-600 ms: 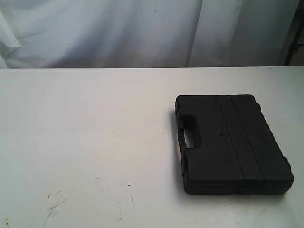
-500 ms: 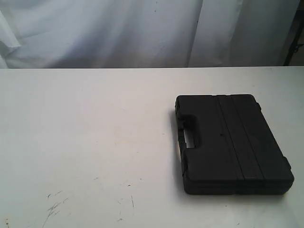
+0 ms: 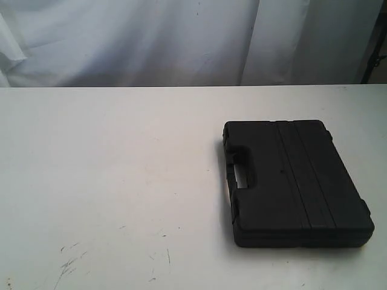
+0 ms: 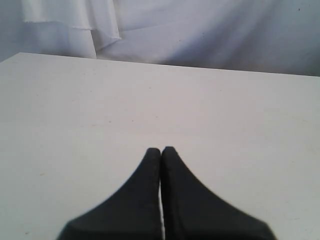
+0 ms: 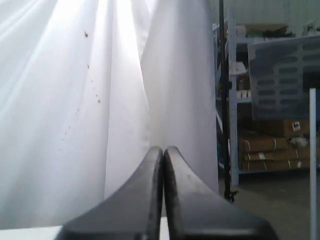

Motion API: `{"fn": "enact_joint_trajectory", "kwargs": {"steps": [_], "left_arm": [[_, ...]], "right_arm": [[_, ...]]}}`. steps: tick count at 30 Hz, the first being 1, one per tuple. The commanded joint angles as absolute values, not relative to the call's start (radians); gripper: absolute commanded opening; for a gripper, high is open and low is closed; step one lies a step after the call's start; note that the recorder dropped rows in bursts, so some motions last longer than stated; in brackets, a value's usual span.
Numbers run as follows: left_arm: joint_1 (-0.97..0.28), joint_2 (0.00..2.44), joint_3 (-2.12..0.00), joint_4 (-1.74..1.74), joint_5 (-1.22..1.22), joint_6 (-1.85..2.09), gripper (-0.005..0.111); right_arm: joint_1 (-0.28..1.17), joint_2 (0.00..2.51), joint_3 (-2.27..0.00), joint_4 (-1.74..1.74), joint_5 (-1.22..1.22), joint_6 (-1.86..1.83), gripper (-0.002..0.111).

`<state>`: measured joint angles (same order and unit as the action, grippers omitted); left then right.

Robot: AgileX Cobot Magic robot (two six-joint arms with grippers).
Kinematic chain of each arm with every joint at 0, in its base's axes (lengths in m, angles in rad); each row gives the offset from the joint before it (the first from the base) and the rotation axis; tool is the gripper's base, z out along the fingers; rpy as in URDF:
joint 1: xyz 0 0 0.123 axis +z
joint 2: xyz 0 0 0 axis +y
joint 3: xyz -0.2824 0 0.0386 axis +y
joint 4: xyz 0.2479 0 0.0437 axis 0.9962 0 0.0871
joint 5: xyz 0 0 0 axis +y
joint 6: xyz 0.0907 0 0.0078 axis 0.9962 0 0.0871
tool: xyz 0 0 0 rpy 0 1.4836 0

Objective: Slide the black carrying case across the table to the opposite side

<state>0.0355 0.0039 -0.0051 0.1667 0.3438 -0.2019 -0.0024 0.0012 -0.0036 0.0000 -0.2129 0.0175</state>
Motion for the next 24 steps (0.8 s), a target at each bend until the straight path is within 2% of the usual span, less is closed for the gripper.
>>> {"fn": "enact_joint_trajectory", "kwargs": {"steps": [1, 3, 7, 9, 14, 19, 24], "left_arm": [[0.03, 0.0, 0.0, 0.168, 0.338, -0.205, 0.0], [0.03, 0.0, 0.0, 0.168, 0.338, -0.205, 0.0], [0.03, 0.0, 0.0, 0.168, 0.338, -0.205, 0.0], [0.03, 0.0, 0.0, 0.168, 0.338, -0.205, 0.0], [0.03, 0.0, 0.0, 0.168, 0.338, -0.205, 0.0], [0.03, 0.0, 0.0, 0.168, 0.338, -0.205, 0.0], [0.03, 0.0, 0.0, 0.168, 0.338, -0.205, 0.0]], "right_arm": [[-0.01, 0.0, 0.0, -0.017, -0.27, 0.015, 0.0], [-0.01, 0.0, 0.0, -0.012, -0.299, 0.015, 0.0], [-0.01, 0.0, 0.0, -0.01, -0.525, 0.021, 0.0], [-0.01, 0.0, -0.01, -0.01, -0.539, 0.071, 0.0], [-0.01, 0.079, -0.312, -0.035, -0.242, 0.086, 0.0], [0.009, 0.387, -0.609, -0.045, 0.036, 0.086, 0.0], [0.088, 0.599, -0.719, -0.045, 0.242, 0.075, 0.0]]}}
